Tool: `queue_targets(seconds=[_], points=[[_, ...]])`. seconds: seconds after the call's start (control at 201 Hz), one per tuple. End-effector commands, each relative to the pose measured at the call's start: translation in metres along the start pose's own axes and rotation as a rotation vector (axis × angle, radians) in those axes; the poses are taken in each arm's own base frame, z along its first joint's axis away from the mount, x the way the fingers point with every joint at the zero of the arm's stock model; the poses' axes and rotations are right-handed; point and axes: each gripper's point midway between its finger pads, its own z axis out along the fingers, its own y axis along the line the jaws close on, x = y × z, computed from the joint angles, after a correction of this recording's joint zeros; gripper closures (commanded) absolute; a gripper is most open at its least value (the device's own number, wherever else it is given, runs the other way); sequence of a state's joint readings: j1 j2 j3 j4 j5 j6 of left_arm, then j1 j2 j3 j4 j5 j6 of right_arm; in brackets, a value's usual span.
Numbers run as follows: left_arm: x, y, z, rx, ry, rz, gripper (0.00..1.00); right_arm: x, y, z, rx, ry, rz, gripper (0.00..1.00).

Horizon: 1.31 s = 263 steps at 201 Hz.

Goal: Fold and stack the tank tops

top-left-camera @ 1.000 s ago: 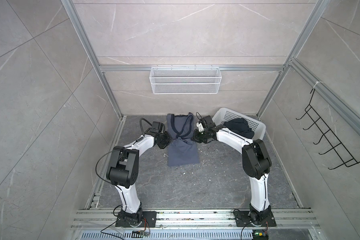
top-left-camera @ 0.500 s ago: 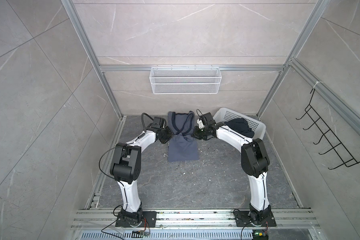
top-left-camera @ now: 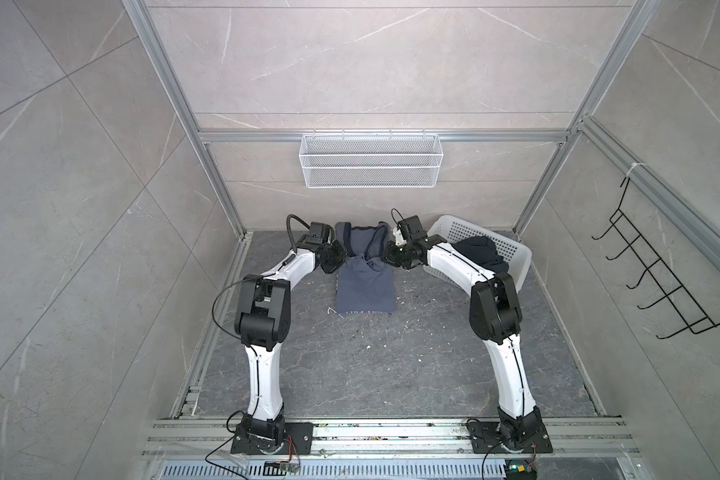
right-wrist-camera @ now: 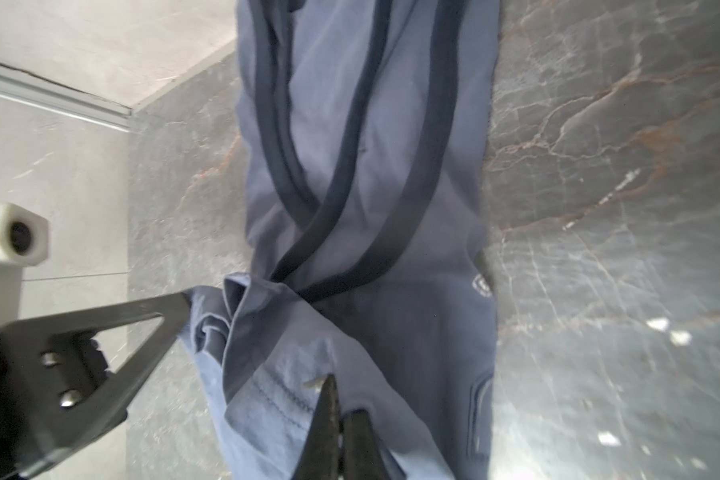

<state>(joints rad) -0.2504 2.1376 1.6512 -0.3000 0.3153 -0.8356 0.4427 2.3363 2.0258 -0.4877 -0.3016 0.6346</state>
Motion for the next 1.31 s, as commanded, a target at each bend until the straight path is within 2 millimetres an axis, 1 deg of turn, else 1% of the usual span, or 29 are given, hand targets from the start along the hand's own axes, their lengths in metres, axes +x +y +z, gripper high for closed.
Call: queue_targets(seconds=[0.0,0.055,0.085,0.169,0.229,0.269,0.324,0.408,0.483,0.587,0.672,0.801,0.866,0.911,1.001,1.085,1.23,1.304], points=[[-0.005,0.001,0.004,-0.013,0.016,0.024,0.92,0.002,-0.012,0.007,0.044,0.025,-0.004,0.87],[-0.006,0.005,0.005,-0.029,0.020,0.023,0.78,0.001,-0.016,0.005,0.062,0.020,-0.003,0.69],[-0.007,0.007,0.004,-0.043,0.020,0.019,0.72,0.000,-0.017,0.003,0.073,0.013,-0.005,0.60],[-0.013,0.013,-0.011,-0.086,-0.006,0.007,0.64,-0.006,-0.021,-0.007,0.117,-0.014,-0.022,0.47],[-0.018,0.016,-0.029,-0.134,-0.052,0.014,0.55,-0.011,-0.019,-0.018,0.137,-0.031,-0.046,0.41],[-0.020,0.018,-0.040,-0.168,-0.073,0.015,0.53,-0.013,-0.017,-0.025,0.144,-0.039,-0.060,0.39],[-0.022,0.017,-0.056,-0.186,-0.105,0.027,0.52,-0.014,-0.014,-0.033,0.139,-0.047,-0.082,0.38],[-0.020,0.015,-0.072,-0.186,-0.132,0.052,0.51,-0.009,-0.013,-0.040,0.132,-0.044,-0.098,0.38],[-0.013,0.017,-0.080,-0.193,-0.127,0.068,0.49,0.000,-0.013,-0.042,0.118,-0.027,-0.100,0.38],[0.008,0.026,-0.084,-0.204,-0.090,0.096,0.44,0.022,-0.014,-0.045,0.085,0.005,-0.106,0.38],[0.024,0.032,-0.085,-0.215,-0.061,0.129,0.38,0.039,-0.020,-0.049,0.075,0.021,-0.098,0.39],[0.045,0.037,-0.082,-0.218,0.011,0.164,0.35,0.064,-0.027,-0.052,0.050,0.063,-0.070,0.39],[0.061,0.042,-0.081,-0.232,0.043,0.177,0.32,0.077,-0.030,-0.053,0.030,0.088,-0.042,0.39],[0.074,0.046,-0.080,-0.236,0.067,0.180,0.30,0.090,-0.032,-0.053,0.008,0.110,-0.018,0.39],[0.098,0.056,-0.079,-0.231,0.115,0.166,0.30,0.109,-0.036,-0.055,-0.026,0.130,0.026,0.40],[0.113,0.066,-0.078,-0.220,0.138,0.139,0.30,0.126,-0.039,-0.054,-0.043,0.156,0.047,0.41],[0.128,0.078,-0.073,-0.210,0.165,0.115,0.32,0.144,-0.043,-0.046,-0.060,0.188,0.067,0.44],[0.131,0.083,-0.070,-0.212,0.169,0.105,0.33,0.151,-0.045,-0.039,-0.053,0.202,0.069,0.45]])
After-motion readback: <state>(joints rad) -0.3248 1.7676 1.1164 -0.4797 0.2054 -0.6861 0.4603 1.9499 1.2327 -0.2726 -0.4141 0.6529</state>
